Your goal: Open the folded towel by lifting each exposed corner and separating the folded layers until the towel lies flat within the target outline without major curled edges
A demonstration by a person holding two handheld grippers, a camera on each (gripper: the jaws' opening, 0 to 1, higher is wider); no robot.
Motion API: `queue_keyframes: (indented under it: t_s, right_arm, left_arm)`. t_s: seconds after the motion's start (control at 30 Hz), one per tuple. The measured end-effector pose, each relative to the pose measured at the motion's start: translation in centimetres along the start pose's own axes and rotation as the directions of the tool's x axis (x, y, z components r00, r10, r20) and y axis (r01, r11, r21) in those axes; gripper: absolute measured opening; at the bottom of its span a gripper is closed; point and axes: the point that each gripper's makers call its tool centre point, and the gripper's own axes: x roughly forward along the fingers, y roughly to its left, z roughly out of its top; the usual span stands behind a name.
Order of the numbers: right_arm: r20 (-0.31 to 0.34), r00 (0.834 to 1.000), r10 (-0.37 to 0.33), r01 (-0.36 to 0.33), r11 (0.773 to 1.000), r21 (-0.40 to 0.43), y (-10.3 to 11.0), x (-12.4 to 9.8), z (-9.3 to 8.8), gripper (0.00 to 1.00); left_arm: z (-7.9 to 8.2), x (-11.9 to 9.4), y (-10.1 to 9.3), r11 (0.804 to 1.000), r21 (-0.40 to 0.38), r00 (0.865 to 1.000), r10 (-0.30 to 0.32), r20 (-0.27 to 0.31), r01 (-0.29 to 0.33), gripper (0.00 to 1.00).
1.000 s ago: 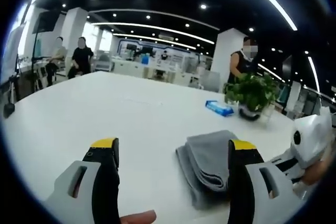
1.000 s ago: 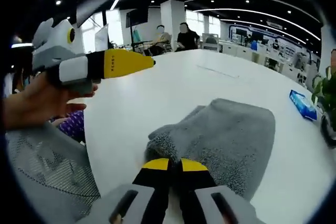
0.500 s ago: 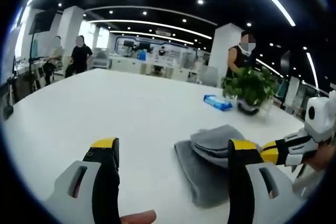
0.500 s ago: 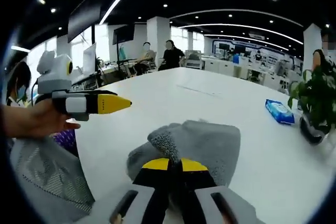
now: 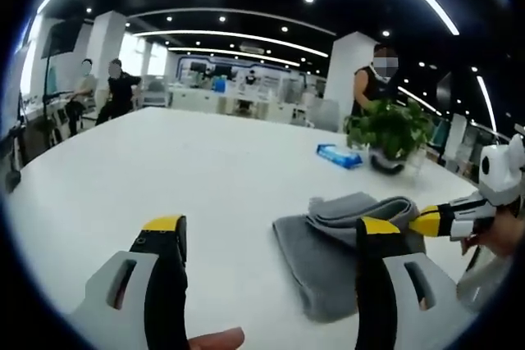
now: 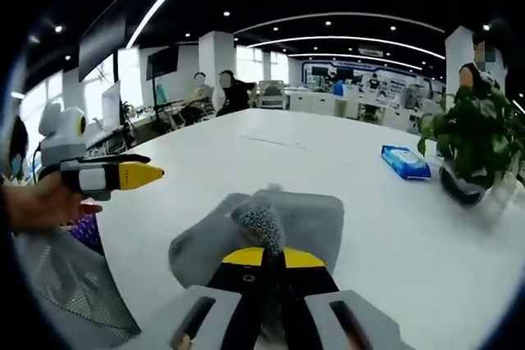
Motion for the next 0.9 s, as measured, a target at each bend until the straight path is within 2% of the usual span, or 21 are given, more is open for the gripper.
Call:
queue_keyframes:
  t_s: [0.27, 0.43, 0.6, 0.83, 0.9]
  right_arm:
    - [-0.013, 0.996, -0.089, 0.09, 0.991, 0.096, -2.5, -0.5, -0.5, 0.02]
    - [-0.025, 0.988, -0.153, 0.156, 0.977, 0.145, -4.1, -1.0, -0.9, 0.02]
    - [-0.026, 0.977, -0.21, 0.21, 0.952, 0.223, -5.7, -1.5, -1.3, 0.02]
    - [-0.037, 0.97, -0.238, 0.239, 0.927, 0.29, -6.8, -1.9, -1.8, 0.02]
    - [-0.044, 0.967, -0.249, 0.251, 0.925, 0.285, -6.9, -2.0, -1.9, 0.02]
  left_arm:
    - [-0.1, 0.0, -0.1, 1.0, 0.006, 1.0, -0.003, -0.006, 0.003, 0.84]
    - [-0.2, 0.0, -0.2, 1.0, 0.005, 1.0, -0.007, -0.008, 0.007, 0.84]
    - [-0.2, 0.0, -0.2, 1.0, 0.002, 1.0, -0.011, -0.01, 0.011, 0.84]
    - [-0.2, 0.0, -0.2, 1.0, 0.001, 1.0, -0.011, -0.011, 0.011, 0.84]
    - [-0.2, 0.0, -0.2, 1.0, 0.002, 1.0, -0.01, -0.01, 0.01, 0.84]
